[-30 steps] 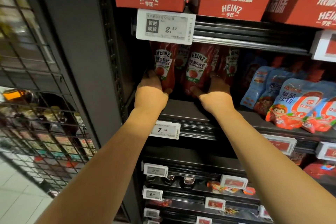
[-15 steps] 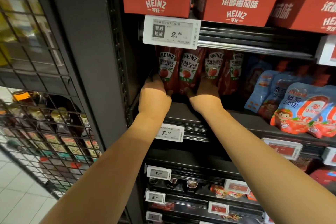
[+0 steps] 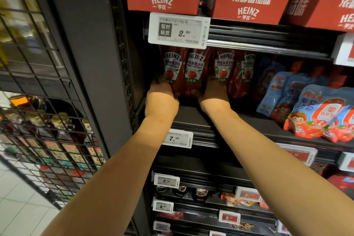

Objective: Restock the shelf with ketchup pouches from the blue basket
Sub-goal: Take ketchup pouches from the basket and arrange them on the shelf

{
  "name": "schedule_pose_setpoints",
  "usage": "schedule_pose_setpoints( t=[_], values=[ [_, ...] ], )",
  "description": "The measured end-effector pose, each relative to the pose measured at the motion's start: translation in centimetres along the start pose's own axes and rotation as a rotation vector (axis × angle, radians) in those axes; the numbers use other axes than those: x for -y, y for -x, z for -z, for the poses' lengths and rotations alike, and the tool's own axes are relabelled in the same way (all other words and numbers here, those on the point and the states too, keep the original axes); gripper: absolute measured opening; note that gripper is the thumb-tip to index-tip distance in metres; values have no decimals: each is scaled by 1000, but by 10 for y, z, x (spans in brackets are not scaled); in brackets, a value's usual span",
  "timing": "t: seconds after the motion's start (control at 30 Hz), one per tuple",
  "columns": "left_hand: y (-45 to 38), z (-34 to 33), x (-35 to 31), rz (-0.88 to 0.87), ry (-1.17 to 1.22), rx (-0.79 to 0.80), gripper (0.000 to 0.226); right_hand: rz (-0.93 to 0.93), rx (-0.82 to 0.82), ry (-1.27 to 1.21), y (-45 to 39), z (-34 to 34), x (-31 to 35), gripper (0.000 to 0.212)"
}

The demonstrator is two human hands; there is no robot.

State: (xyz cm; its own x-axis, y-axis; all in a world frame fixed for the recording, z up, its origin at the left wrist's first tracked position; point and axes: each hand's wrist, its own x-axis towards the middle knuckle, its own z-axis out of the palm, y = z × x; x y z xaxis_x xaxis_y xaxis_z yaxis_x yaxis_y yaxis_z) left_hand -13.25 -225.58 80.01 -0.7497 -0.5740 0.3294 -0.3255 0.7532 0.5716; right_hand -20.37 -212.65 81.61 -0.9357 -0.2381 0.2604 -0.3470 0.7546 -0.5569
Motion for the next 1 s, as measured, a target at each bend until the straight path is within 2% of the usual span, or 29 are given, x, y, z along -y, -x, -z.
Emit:
schedule_pose_setpoints(
  t=[0.1,0.2,0.33,0.53,0.63,0.67,0.73,0.77,0.83,1.0],
  values=[
    [6,1,3,-40,41,-36,67,7,-11,16,6,1,-6,62],
    [7,2,2,-34,23,-21,68,-4,-21,61,6,1,-8,46],
    [2,7,-5,-2,-40,52,77,-8,-37,114,2,-1,-1,37],
    [8,9,-2,-5,29,29,72,-30,-8,76,10,1,-2,47],
    [13,8,2,-30,88,-3,70,-56,-150,25,18,8,-8,45],
    [14,7,3,-40,100,-10,71,-84,-226,10,20,11,-11,49],
    [16,7,4,-48,119,-20,70,-198,-311,44,19,17,-20,79],
    [16,7,4,-45,132,-23,69,-275,-312,31,18,19,-24,95],
    [16,8,5,-39,151,-20,67,-399,-273,-43,12,23,-28,114],
    [16,7,5,-57,152,-5,67,-462,-230,-23,-6,19,-30,128]
  ],
)
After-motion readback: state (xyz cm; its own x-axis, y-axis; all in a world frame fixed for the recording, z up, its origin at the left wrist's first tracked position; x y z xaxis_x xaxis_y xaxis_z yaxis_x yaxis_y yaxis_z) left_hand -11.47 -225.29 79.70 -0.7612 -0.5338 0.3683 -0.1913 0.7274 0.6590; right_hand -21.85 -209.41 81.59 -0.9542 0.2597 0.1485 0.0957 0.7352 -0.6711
